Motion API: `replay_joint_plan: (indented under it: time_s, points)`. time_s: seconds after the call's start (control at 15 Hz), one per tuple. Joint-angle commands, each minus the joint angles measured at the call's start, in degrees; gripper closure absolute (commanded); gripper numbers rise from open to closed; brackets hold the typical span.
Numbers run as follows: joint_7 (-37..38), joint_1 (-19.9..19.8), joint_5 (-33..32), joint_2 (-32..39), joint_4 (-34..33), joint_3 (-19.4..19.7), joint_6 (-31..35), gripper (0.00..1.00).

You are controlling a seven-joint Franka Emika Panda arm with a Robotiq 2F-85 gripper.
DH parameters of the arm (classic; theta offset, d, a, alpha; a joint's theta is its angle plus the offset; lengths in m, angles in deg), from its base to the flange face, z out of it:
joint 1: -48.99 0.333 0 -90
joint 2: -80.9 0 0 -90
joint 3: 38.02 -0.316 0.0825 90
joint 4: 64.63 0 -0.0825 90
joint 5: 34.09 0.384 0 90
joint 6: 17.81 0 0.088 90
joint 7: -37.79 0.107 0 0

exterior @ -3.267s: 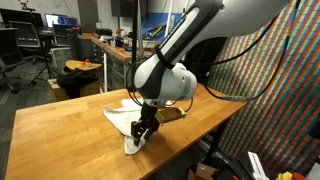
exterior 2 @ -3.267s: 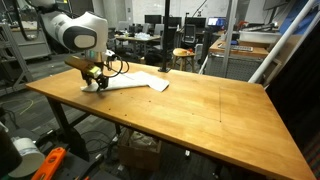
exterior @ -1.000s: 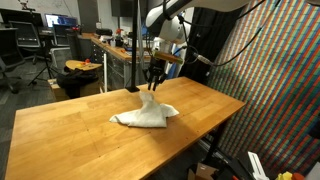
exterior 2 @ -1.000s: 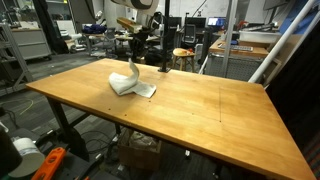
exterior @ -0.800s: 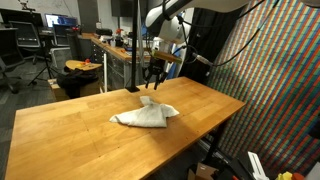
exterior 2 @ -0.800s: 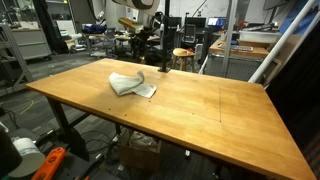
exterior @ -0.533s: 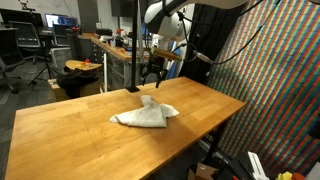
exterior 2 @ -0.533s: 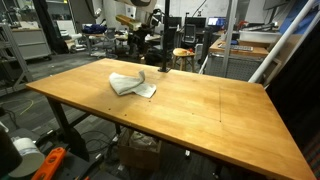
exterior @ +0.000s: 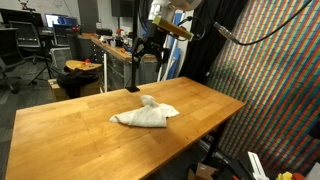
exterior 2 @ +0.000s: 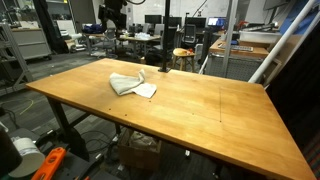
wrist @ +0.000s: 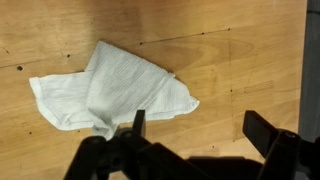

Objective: Fold the towel on the table

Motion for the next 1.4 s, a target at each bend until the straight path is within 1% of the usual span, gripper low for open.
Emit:
replay_joint_plan:
  time_s: [0.0,0.4,1.33]
  points:
    - [0.0,0.4,0.0,-1.3,0.7,0.2,-0.1,0.0]
    - [0.0,0.3,-0.1,-1.7,2.5,0.4,1.1,0.0]
    - [0.0,0.3,-0.1,-1.7,2.5,0.4,1.2,0.0]
